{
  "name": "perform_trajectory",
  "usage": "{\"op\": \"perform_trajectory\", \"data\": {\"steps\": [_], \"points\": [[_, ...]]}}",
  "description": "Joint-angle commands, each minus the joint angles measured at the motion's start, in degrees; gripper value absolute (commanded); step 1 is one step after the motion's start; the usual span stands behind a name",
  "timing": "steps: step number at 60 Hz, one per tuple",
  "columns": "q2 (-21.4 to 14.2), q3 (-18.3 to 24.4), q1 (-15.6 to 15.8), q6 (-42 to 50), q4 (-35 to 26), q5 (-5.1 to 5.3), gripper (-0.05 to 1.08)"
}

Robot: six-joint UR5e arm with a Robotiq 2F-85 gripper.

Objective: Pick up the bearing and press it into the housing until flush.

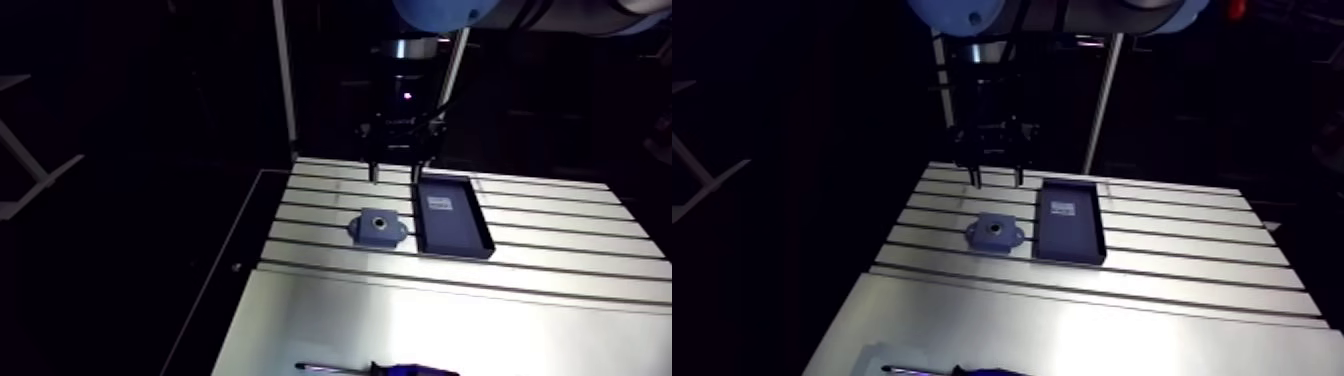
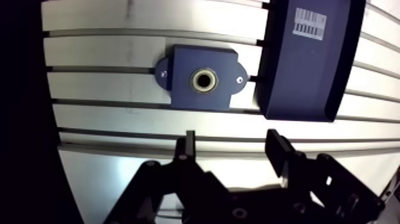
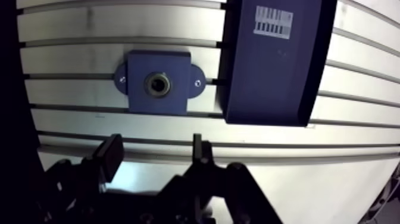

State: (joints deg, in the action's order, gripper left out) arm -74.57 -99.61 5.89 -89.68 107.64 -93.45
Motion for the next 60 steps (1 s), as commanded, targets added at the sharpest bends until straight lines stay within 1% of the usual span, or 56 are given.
{"op": "perform_trajectory", "data": {"steps": [1, 17, 19, 24, 26, 27, 30, 31, 32, 33, 35, 40, 42, 53, 60], "points": [[-3.3, 3.7, -2.0, 0.0, -7.6, 0.16, 0.01], [-6.9, 5.9, -3.6, 0.0, -12.7, 0.15, 0.01], [-7.9, 6.4, -4.3, -0.3, -13.6, 0.24, 0.01], [-9.0, 6.6, -5.0, -1.2, -14.5, 0.40, 0.01], [-9.5, 6.9, -5.3, -1.5, -15.0, 0.57, 0.01], [-9.9, 7.2, -5.7, -1.6, -15.6, 0.89, 0.01], [-10.2, 7.4, -5.9, -1.7, -16.1, 1.16, 0.01], [-10.5, 7.8, -6.0, -1.7, -16.7, 1.58, 0.01], [-10.5, 7.8, -6.0, -1.7, -16.7, 1.58, 0.01], [-10.8, 8.1, -6.0, -1.8, -17.3, 1.86, 0.01], [-11.1, 8.4, -6.2, -1.8, -17.9, 1.98, 0.01], [-11.5, 9.0, -6.2, -2.1, -19.1, 2.09, 0.01], [-11.6, 9.6, -6.7, -2.5, -20.4, 2.09, 0.01], [-12.2, 11.5, -7.8, -3.4, -23.2, 2.26, 0.01], [-12.5, 13.8, -7.8, -3.8, -24.7, 2.43, 0.01]]}}
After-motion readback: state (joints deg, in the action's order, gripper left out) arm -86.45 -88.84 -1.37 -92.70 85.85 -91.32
